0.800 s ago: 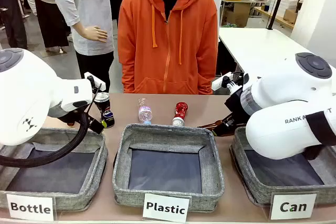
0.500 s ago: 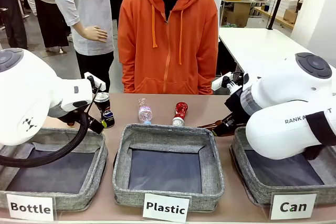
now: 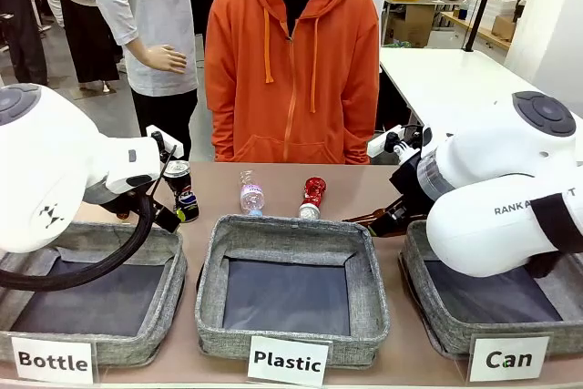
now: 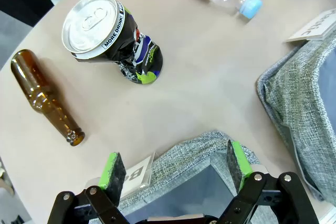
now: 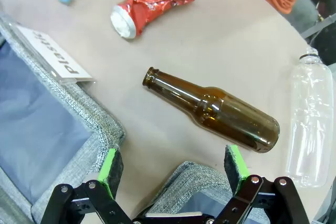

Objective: Sort the can waste into the basket.
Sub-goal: Pick up the can waste from the table and place it in the right Fabric basket.

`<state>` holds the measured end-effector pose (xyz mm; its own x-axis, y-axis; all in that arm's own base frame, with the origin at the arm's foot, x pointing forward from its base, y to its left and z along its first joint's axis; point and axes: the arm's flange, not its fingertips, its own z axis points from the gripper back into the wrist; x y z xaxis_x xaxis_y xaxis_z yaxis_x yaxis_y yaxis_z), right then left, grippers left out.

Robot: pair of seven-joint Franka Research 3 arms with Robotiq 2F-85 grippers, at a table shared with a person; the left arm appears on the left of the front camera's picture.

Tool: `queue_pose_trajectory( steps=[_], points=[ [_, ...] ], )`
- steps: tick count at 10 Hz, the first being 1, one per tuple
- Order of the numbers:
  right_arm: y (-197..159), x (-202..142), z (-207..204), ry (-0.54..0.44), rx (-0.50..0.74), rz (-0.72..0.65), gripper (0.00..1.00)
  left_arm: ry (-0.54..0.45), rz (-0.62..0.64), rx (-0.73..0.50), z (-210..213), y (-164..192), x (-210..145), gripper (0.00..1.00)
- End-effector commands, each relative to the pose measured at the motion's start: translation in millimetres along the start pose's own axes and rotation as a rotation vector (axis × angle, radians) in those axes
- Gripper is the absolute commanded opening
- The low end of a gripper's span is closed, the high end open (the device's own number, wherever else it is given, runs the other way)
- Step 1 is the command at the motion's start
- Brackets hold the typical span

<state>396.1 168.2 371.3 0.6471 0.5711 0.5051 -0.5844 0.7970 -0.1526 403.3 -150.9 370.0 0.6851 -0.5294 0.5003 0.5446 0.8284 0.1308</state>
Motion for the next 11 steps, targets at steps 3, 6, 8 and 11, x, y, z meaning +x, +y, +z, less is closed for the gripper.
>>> queue_pose_trajectory(
  steps=[3, 6, 8, 11],
  points=[
    [-0.1, 0.0, 0.0, 0.0, 0.0, -0.001, 1.0, 0.0, 0.0, 0.0, 0.1, 0.0, 0.1, 1.0],
    [-0.1, 0.0, 0.0, 0.0, 0.0, -0.001, 1.0, 0.0, 0.0, 0.0, 0.1, 0.0, 0.1, 1.0],
    [-0.1, 0.0, 0.0, 0.0, 0.0, -0.001, 1.0, 0.0, 0.0, 0.0, 0.1, 0.0, 0.1, 1.0],
    [-0.1, 0.0, 0.0, 0.0, 0.0, -0.001, 1.0, 0.0, 0.0, 0.0, 0.1, 0.0, 0.1, 1.0]
  ],
)
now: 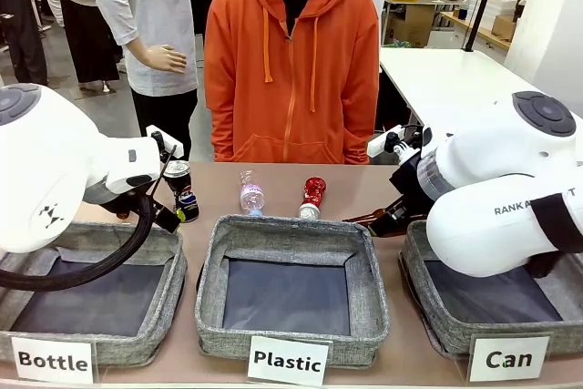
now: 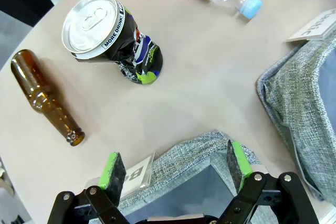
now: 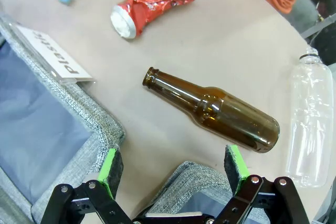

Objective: Sort the can waste into the basket.
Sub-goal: Pick up the can waste from the table and place it in the right Fabric basket.

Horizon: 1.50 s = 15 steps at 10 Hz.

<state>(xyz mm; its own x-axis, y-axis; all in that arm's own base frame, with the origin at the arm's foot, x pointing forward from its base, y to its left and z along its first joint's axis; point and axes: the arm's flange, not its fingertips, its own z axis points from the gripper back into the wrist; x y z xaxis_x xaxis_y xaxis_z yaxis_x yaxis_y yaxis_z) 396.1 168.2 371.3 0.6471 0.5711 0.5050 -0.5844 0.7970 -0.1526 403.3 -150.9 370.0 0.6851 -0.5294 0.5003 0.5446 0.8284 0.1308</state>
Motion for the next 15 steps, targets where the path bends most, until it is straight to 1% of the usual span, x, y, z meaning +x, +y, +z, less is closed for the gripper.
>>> queue_pose_trajectory(
  steps=[1, 2, 3, 4, 5, 6, 7, 8, 9, 11, 12, 13, 14, 15],
  points=[
    [0.0, 0.0, 0.0, 0.0, 0.0, 0.0, 1.0, 0.0, 0.0, 0.0, 0.0, 0.0, 0.0, 1.0],
    [-1.8, 3.2, 13.9, -0.012, -0.005, 0.017, 1.0, -0.03, -0.013, -0.032, 14.5, 2.1, -0.4, 1.0],
    [-6.0, 7.2, 38.5, -0.055, 0.042, 0.04, 1.0, -0.058, -0.04, -0.09, 37.3, 5.8, -0.8, 1.0],
    [-13.7, 12.1, 69.0, -0.088, 0.112, 0.033, 1.0, -0.112, -0.062, -0.193, 68.1, 9.9, 0.1, 1.0],
    [-23.5, 15.1, 103.2, -0.115, 0.256, 0.0, 1.0, -0.163, -0.033, -0.32, 100.4, 18.1, -0.6, 1.0],
    [-37.0, 9.9, 140.4, -0.121, 0.417, -0.054, 1.0, -0.189, -0.021, -0.472, 137.0, 26.8, -7.0, 1.0],
    [-49.6, -1.7, 167.9, -0.113, 0.519, -0.125, 1.0, -0.212, 0.048, -0.601, 164.8, 39.5, -20.2, 1.0],
    [-64.5, -19.9, 188.7, -0.166, 0.55, -0.201, 1.0, -0.231, 0.208, -0.567, 186.2, 58.2, -34.4, 1.0],
    [-83.6, -46.6, 204.8, -0.227, 0.592, -0.221, 1.0, -0.275, 0.245, -0.604, 201.7, 80.7, -55.5, 1.0],
    [-136.8, -119.3, 217.9, -0.352, 0.59, -0.425, 1.0, -0.402, 0.418, -0.719, 211.5, 146.0, -114.6, 1.0],
    [-163.3, -157.1, 218.9, -0.421, 0.59, -0.545, 1.0, -0.473, 0.497, -0.763, 206.5, 176.2, -146.7, 1.0],
    [-188.7, -195.3, 215.0, -0.485, 0.596, -0.68, 1.0, -0.539, 0.624, -0.78, 199.2, 203.0, -179.9, 1.0],
    [-213.6, -234.6, 204.1, -0.524, 0.596, -0.816, 1.0, -0.605, 0.783, -0.807, 188.0, 225.0, -213.2, 1.0],
    [-233.0, -266.8, 191.3, -0.528, 0.564, -0.926, 1.0, -0.662, 0.905, -0.805, 174.9, 234.7, -234.5, 1.0]
  ],
)
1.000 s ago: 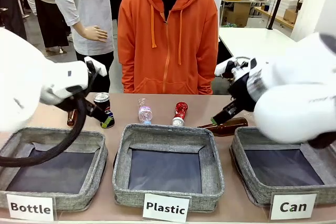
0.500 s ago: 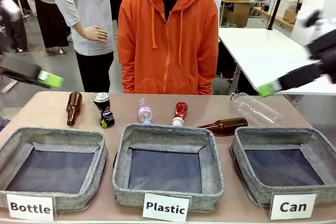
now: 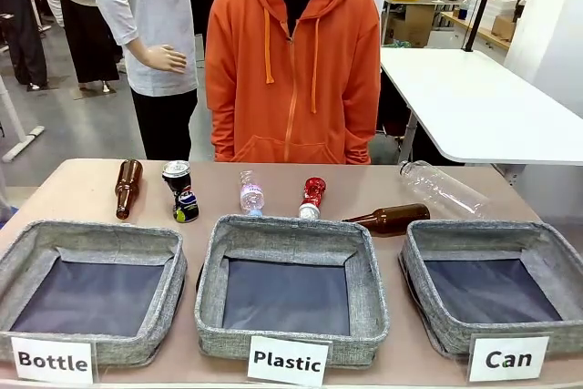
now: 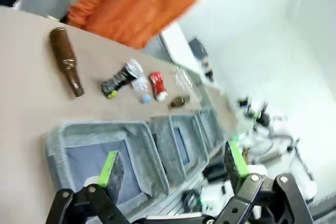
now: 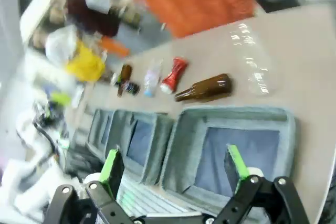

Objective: Sort the can waste into the basket.
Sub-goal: Pick up the can waste from the table and place it in the right Fabric basket.

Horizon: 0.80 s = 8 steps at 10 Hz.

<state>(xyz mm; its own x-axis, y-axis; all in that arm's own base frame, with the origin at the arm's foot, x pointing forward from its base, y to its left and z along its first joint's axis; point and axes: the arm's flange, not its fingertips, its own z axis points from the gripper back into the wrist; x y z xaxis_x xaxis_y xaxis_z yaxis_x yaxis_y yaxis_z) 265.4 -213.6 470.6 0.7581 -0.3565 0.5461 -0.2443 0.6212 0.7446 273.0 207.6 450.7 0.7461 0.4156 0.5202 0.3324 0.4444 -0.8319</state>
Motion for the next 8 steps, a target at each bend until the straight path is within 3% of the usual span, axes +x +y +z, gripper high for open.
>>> queue_pose_trajectory(
  steps=[1, 3, 4, 5, 8],
  points=[
    [-56.1, -29.6, -5.1, -0.12, 0.041, -0.153, 1.0, -0.141, 0.129, -0.09, -14.3, 31.7, -13.0, 1.0],
    [-86.7, -49.0, 9.8, -0.232, 0.032, -0.23, 1.0, -0.222, 0.215, -0.081, -19.9, 49.0, -21.3, 1.0],
    [-86.9, -50.3, 11.4, -0.233, -0.004, -0.228, 1.0, -0.264, 0.222, -0.056, -32.0, 36.6, -29.9, 1.0],
    [-92.1, -39.4, 31.1, -0.172, 0.005, -0.251, 1.0, -0.203, 0.223, -0.065, 7.3, 57.1, -9.4, 1.0],
    [-92.1, -39.4, 31.1, -0.172, 0.005, -0.251, 1.0, -0.203, 0.223, -0.065, 7.3, 57.1, -9.4, 1.0]
  ],
)
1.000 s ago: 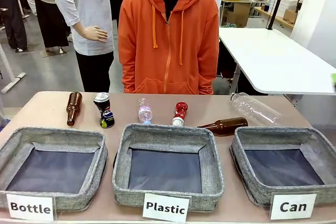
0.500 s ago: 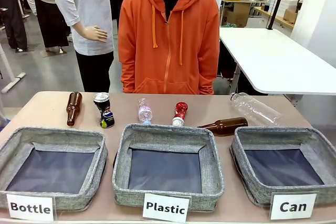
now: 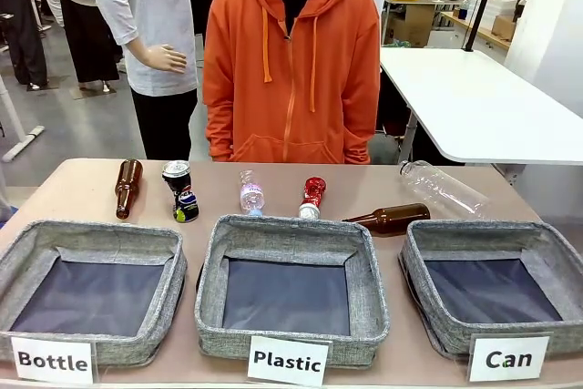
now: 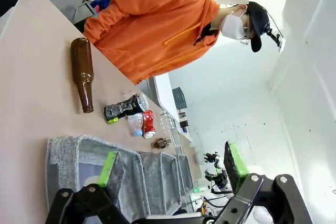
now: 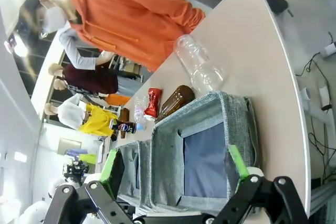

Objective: Sort the can waste into the basket.
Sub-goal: Pick up the can waste from the table and place it in the right Fabric basket.

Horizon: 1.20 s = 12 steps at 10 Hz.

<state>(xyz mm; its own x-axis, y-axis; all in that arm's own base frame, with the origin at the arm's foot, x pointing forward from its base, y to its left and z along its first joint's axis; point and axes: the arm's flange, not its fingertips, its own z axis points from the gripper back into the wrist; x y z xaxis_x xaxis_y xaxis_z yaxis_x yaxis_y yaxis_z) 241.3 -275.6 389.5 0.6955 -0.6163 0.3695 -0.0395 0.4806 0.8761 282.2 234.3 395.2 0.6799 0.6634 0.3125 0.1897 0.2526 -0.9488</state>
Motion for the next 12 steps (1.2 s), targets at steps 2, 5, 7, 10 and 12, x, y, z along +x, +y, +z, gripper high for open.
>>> queue_pose_trajectory(
  steps=[2, 5, 7, 10, 12],
  points=[
    [1.3, 1.4, 4.2, -0.016, 0.007, 0.031, 1.0, 0.005, -0.036, 0.0, 1.6, -4.4, 0.9, 1.0],
    [1.3, 1.4, 4.2, -0.016, 0.007, 0.031, 1.0, 0.007, -0.011, 0.013, 3.0, -5.5, 0.3, 1.0],
    [1.3, 1.4, 4.2, -0.016, 0.007, 0.031, 1.0, 0.177, -0.19, 0.09, -33.6, -20.2, 3.4, 1.0],
    [1.3, 1.4, 4.2, -0.016, 0.007, 0.031, 1.0, 0.324, -0.484, 0.01, -101.4, -46.8, 0.9, 1.0],
    [1.3, 1.4, 4.2, -0.016, 0.007, 0.031, 1.0, 0.4, -0.677, -0.067, -145.2, -49.6, -8.6, 1.0]
  ],
)
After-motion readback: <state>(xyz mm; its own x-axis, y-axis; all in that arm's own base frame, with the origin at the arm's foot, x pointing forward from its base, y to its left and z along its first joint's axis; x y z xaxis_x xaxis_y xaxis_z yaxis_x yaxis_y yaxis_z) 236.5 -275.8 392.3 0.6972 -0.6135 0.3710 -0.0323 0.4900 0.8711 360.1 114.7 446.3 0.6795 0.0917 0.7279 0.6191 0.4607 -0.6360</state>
